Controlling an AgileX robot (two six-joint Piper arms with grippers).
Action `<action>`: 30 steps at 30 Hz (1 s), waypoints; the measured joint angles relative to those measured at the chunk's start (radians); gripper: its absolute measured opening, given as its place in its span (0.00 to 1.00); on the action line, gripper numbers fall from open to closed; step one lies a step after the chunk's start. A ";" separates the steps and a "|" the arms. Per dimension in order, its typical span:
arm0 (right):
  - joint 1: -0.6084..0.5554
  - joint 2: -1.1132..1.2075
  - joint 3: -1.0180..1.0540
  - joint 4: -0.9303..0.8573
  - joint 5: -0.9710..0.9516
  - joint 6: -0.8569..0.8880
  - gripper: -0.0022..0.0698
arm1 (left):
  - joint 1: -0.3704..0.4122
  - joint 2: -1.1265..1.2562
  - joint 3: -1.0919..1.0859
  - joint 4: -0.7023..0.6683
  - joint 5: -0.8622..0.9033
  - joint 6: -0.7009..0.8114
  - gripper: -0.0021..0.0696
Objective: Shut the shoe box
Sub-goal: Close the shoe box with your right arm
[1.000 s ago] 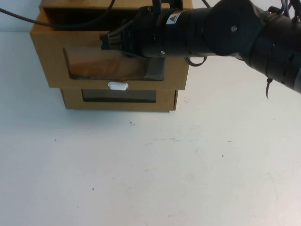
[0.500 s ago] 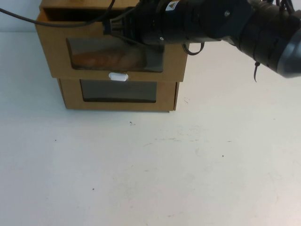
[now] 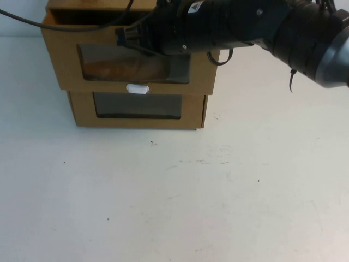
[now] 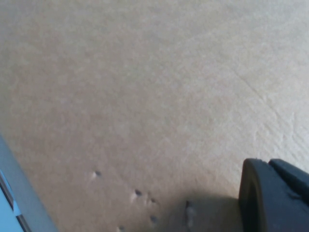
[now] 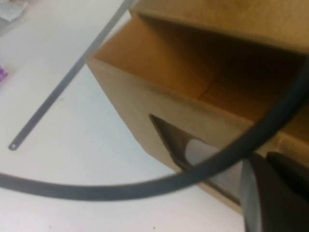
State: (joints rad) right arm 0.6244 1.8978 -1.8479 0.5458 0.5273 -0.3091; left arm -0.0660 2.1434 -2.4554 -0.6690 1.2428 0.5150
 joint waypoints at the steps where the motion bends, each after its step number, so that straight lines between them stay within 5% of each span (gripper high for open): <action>1: 0.000 0.005 0.000 0.000 0.000 0.000 0.01 | 0.000 0.000 0.000 0.000 0.000 0.000 0.02; 30: -0.011 0.085 0.000 0.024 -0.247 0.000 0.01 | 0.000 0.000 0.000 -0.004 0.000 -0.006 0.02</action>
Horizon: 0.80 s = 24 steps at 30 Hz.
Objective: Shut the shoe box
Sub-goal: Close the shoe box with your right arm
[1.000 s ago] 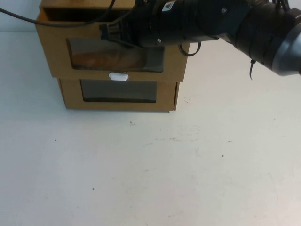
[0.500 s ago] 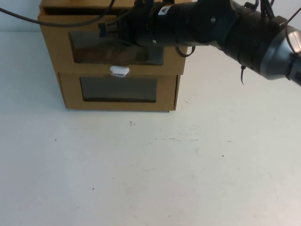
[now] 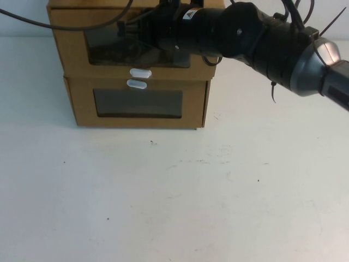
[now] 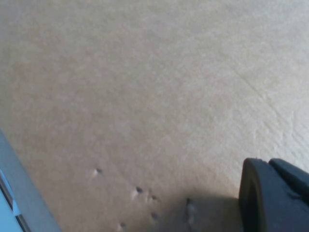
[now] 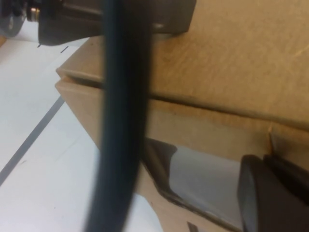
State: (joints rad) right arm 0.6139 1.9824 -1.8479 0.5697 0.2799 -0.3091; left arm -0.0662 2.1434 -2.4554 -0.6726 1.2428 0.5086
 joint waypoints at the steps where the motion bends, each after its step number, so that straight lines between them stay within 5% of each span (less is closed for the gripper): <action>1: 0.000 0.000 0.000 0.000 -0.004 0.000 0.01 | 0.000 0.000 0.000 0.000 0.000 -0.002 0.02; 24: -0.020 0.025 -0.002 0.032 0.017 0.000 0.01 | 0.000 0.000 -0.010 -0.003 0.004 -0.024 0.02</action>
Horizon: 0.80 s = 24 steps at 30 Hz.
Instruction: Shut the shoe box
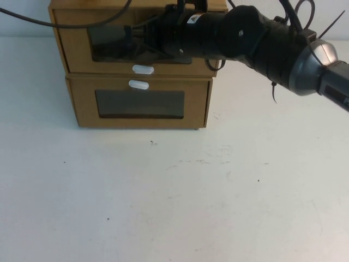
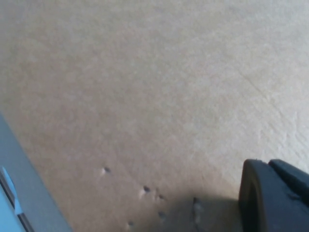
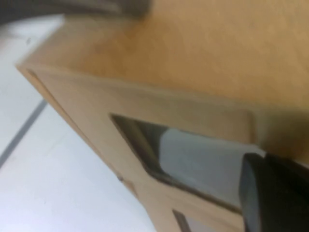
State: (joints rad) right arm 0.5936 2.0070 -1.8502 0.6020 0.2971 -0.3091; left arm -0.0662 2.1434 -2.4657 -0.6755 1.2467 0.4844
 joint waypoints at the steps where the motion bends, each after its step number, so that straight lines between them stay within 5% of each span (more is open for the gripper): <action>1: -0.003 0.000 0.000 0.000 0.018 0.000 0.01 | 0.000 -0.002 -0.004 0.007 0.003 0.000 0.02; 16: -0.010 -0.250 0.000 -0.092 0.317 -0.020 0.01 | 0.000 -0.273 -0.016 0.092 0.020 -0.004 0.02; 24: -0.019 -0.391 0.000 -0.315 0.568 0.078 0.01 | 0.000 -0.638 0.343 0.166 -0.020 0.059 0.02</action>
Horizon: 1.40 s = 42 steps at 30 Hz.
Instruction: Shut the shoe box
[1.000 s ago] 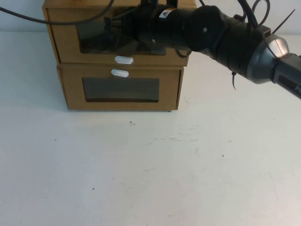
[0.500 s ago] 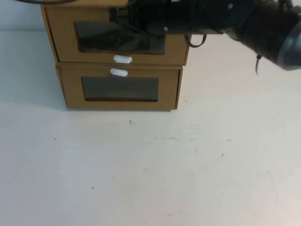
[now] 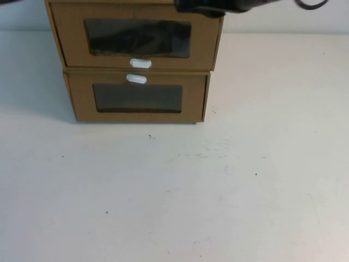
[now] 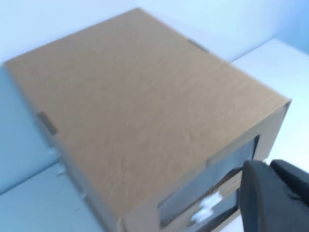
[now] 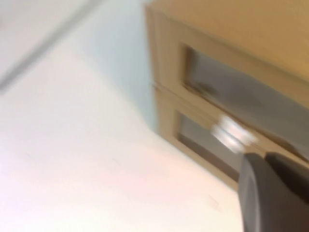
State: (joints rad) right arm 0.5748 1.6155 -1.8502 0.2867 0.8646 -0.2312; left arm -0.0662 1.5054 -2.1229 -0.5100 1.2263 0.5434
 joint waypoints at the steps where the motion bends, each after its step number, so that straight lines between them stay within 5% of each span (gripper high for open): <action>1: -0.010 -0.017 0.000 -0.041 0.034 0.026 0.01 | 0.000 -0.069 0.084 0.023 -0.037 0.010 0.02; 14: -0.172 -0.334 0.351 -0.154 0.050 0.130 0.01 | 0.000 -1.082 1.240 0.106 -0.640 0.027 0.02; 21: -0.172 -0.619 0.662 -0.142 -0.127 0.199 0.01 | 0.000 -1.489 1.560 0.106 -0.804 -0.021 0.02; 33: -0.172 -1.071 1.149 -0.168 -0.457 0.289 0.01 | 0.000 -1.521 1.836 0.077 -0.961 0.023 0.02; 42: -0.172 -1.344 1.518 -0.050 -0.792 0.318 0.01 | 0.000 -1.521 2.092 -0.118 -1.152 0.023 0.02</action>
State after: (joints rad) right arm 0.4027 0.2710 -0.3318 0.2366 0.0728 0.0865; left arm -0.0662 -0.0158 -0.0308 -0.6284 0.0740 0.5665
